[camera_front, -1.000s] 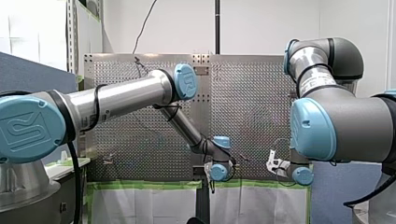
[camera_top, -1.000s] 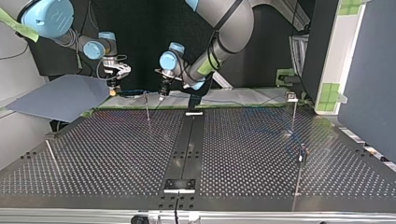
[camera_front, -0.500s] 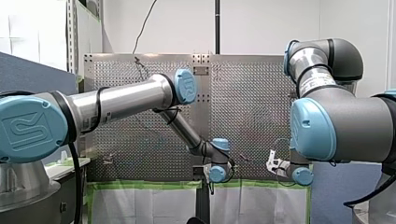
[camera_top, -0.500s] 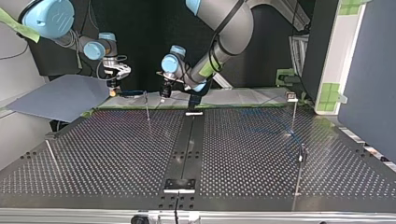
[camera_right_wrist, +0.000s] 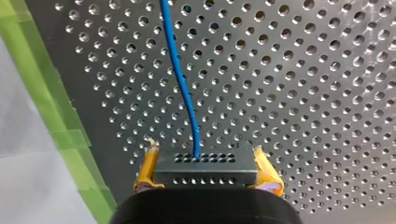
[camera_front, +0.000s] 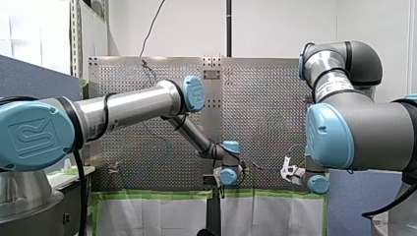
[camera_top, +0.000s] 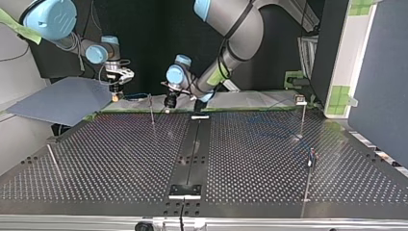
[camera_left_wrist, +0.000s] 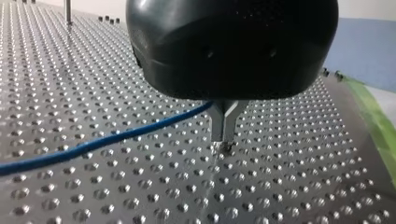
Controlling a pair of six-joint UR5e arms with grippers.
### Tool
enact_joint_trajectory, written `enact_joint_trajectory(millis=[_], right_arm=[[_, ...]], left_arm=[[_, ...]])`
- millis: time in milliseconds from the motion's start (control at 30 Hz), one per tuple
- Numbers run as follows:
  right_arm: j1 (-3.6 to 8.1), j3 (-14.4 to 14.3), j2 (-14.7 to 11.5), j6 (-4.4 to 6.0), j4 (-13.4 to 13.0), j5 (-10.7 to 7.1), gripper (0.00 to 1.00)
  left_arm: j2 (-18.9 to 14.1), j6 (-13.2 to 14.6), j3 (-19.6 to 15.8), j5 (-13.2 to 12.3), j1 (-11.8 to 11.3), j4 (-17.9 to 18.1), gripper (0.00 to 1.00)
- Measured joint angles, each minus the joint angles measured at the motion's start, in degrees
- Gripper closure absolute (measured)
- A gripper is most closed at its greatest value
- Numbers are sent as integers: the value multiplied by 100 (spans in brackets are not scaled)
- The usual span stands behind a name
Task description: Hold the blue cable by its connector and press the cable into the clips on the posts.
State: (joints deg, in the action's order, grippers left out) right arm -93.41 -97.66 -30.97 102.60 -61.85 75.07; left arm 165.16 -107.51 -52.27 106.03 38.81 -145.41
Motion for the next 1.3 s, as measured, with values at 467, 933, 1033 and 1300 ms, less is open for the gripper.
enact_joint_trajectory(millis=[467, 933, 1033, 1300], right_arm=[[40, 407, 7, 50, 322, 10, 100], [23, 495, 7, 27, 409, 2, 100], [12, 496, 7, 26, 408, 0, 100], [-15, 498, 7, 43, 409, 2, 100]], left_arm=[[1, 54, -56, -52, -137, -64, 100], [-6, 364, -74, -27, -125, -139, 58], [-11, 506, -94, -27, -107, -173, 44], [-44, 896, -160, -305, -28, -464, 0]])
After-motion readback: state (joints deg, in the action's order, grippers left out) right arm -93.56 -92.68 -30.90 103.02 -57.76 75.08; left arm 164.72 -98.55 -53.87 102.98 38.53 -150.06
